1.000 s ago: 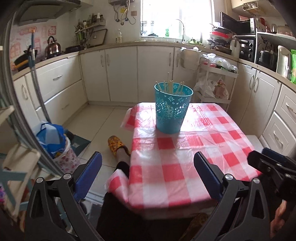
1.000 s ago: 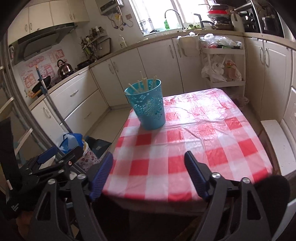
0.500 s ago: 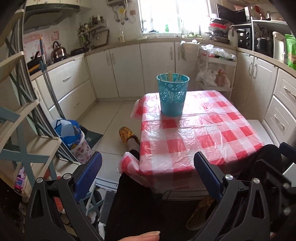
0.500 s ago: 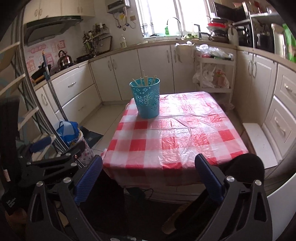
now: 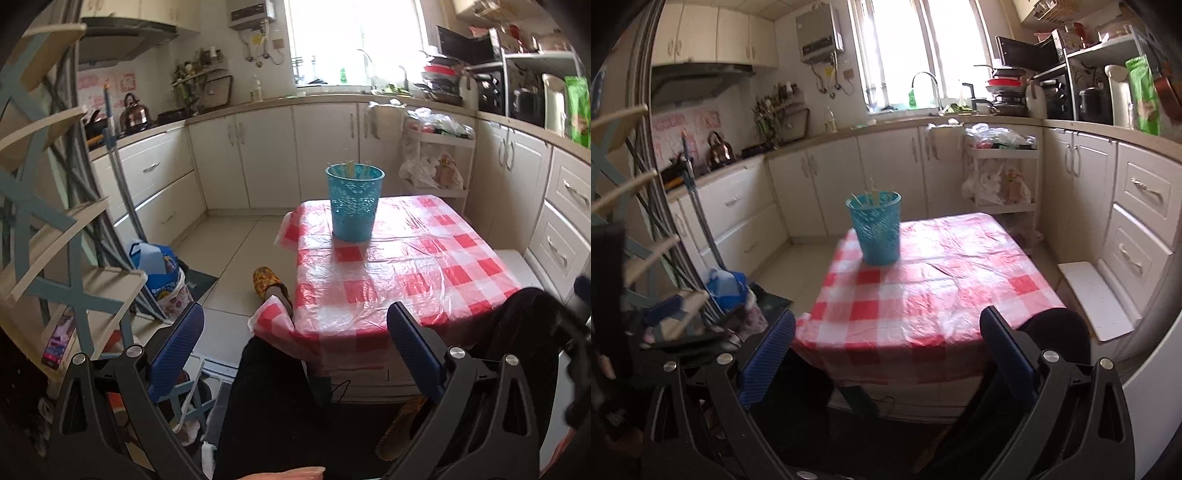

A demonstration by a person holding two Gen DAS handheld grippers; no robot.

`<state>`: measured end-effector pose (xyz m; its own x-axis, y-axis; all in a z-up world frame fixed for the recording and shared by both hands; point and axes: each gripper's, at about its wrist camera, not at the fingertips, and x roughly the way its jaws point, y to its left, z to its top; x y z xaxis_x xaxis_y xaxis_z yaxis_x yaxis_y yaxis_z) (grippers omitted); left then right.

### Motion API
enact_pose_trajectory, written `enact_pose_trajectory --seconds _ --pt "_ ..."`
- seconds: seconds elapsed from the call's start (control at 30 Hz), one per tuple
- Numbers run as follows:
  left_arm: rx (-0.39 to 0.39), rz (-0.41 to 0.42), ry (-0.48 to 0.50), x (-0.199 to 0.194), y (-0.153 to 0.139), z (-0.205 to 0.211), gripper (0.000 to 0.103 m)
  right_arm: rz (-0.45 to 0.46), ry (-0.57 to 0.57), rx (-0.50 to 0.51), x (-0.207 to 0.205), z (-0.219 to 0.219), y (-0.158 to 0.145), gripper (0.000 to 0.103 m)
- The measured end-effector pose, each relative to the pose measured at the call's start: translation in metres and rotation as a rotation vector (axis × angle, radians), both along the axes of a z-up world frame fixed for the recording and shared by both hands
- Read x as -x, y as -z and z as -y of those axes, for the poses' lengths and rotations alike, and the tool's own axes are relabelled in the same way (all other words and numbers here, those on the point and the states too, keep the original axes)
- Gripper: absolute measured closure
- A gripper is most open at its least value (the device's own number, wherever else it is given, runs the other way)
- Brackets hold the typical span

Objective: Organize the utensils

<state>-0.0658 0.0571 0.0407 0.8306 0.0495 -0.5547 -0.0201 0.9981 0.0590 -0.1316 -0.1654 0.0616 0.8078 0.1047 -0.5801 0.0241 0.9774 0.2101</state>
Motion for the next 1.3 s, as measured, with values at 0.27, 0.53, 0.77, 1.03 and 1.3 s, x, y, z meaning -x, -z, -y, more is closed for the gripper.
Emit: enact_pose_trajectory --seconds 0.27,0.53,0.77,1.03,1.3 --pt "0.058 0.033 0.031 0.017 -0.005 0.003 0.008 -0.034 -0.025 0.055 0.015 0.001 0.005 0.007" --pt "0.056 0.030 0.063 0.027 -0.004 0.017 0.008 -0.033 -0.021 0.054 0.029 0.007 0.006 0.007" --pt "0.050 0.018 0.070 0.026 -0.002 0.023 0.008 -0.046 -0.042 0.052 0.026 0.004 0.009 0.007" --pt "0.053 0.012 0.073 0.025 0.000 0.022 0.008 -0.058 -0.052 0.059 0.027 0.002 0.011 0.007" --pt "0.045 0.015 0.079 0.027 0.000 0.025 0.008 -0.061 -0.051 0.052 0.028 0.005 0.012 0.007"
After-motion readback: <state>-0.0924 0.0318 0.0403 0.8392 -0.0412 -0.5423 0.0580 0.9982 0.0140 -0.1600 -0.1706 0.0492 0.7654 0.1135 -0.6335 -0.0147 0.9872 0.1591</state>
